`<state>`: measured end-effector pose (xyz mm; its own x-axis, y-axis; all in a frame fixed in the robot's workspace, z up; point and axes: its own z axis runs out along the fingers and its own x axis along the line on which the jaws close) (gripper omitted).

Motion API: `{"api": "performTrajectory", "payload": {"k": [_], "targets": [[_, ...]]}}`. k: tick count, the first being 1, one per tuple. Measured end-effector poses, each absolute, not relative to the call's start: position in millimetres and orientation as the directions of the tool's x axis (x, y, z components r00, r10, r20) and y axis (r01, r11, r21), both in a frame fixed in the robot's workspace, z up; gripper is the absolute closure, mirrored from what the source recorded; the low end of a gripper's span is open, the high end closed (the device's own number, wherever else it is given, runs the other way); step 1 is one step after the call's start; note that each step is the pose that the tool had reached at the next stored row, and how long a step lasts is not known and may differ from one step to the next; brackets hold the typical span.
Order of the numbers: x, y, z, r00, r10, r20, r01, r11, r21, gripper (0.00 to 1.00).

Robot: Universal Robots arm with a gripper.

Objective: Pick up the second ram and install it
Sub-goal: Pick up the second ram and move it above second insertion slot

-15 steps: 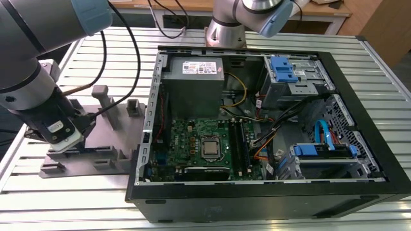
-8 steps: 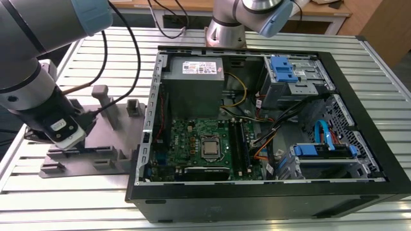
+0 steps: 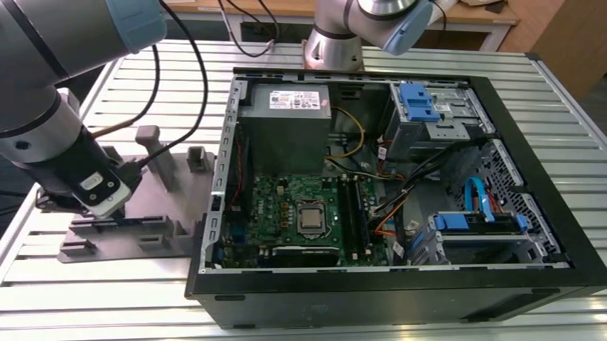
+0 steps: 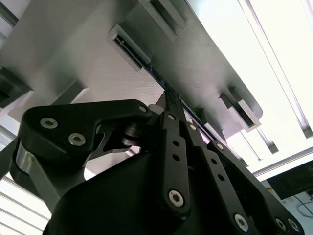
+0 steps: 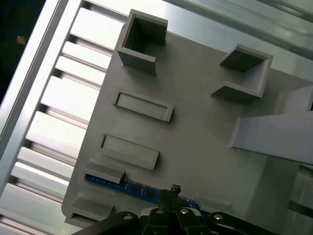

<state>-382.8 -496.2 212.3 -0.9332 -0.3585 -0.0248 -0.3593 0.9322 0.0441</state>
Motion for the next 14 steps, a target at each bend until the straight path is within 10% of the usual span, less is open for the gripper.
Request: {"api": "performTrajectory", "payload": {"k": [14], "targets": [[-382.8,-496.2,212.2,-0.874,-0.485,-0.025,-0.486,0.873,0.044,0.93]]}}
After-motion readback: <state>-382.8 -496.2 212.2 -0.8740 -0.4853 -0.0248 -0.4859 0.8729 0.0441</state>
